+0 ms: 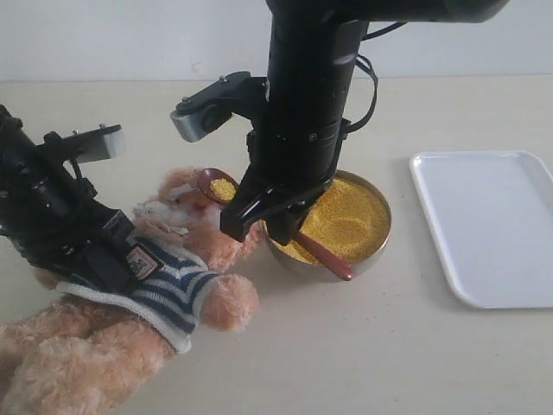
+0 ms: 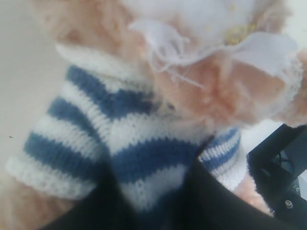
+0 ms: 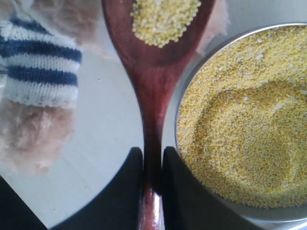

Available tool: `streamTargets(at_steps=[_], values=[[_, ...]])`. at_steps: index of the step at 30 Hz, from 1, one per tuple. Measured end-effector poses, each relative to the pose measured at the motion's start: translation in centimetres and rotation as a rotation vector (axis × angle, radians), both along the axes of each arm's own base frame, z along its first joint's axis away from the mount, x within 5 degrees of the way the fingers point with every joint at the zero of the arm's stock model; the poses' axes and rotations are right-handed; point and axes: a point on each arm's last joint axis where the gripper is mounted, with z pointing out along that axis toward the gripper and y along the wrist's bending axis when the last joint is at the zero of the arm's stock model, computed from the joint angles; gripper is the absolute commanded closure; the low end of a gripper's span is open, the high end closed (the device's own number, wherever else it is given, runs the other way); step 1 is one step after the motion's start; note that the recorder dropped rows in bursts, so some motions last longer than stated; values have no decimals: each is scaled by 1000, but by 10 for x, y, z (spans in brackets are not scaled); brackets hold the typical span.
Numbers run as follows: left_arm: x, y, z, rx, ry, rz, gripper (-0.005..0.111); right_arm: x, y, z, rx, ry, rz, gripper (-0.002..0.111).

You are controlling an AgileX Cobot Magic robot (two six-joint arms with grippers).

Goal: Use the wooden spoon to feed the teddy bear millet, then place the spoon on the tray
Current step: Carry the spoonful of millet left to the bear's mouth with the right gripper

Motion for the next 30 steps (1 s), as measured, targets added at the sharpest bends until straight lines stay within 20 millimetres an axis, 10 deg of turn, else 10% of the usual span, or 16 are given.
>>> streamTargets(at_steps=[30], values=[[-1, -2, 0, 0, 0, -8, 103, -3, 25, -2, 143, 113, 18, 109]])
